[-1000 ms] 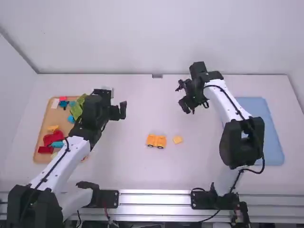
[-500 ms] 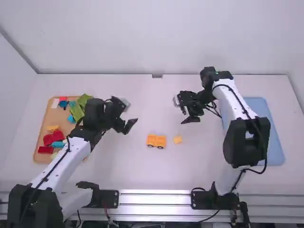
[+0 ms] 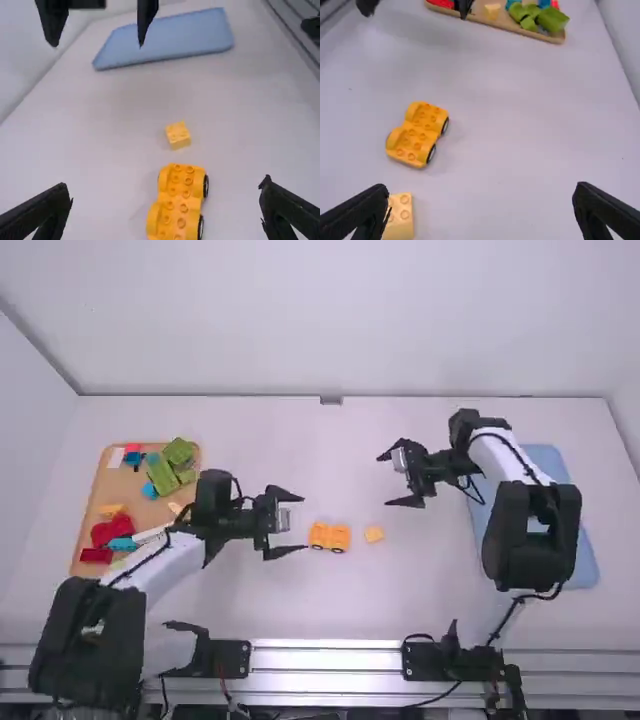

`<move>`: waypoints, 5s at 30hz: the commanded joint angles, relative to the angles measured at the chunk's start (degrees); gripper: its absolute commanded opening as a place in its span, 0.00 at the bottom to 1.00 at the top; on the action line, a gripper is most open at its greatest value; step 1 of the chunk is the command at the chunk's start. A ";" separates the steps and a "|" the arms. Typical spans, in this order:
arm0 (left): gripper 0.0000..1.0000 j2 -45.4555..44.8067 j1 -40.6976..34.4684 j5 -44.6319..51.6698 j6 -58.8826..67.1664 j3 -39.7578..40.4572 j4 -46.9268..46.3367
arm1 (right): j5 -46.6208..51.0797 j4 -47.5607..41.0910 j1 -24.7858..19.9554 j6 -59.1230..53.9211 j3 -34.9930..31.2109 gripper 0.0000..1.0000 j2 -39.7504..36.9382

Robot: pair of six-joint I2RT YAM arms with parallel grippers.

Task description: Assemble lego blocks to make yellow taxi

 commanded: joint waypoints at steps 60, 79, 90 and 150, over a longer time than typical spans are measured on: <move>0.99 24.39 -6.25 -6.97 -0.33 8.68 0.42 | 7.98 17.90 3.26 10.73 -18.21 0.68 10.71; 0.99 24.41 -6.47 -5.66 -2.51 8.68 -1.38 | -2.32 46.45 -1.07 19.37 -32.33 0.43 11.06; 0.99 24.94 -7.30 -8.15 2.43 8.68 -0.76 | -5.62 32.46 -2.01 17.16 -26.67 0.20 9.60; 0.50 38.51 -9.81 -13.38 -3.15 13.18 9.49 | 12.41 49.16 15.85 45.07 -29.03 0.07 -2.45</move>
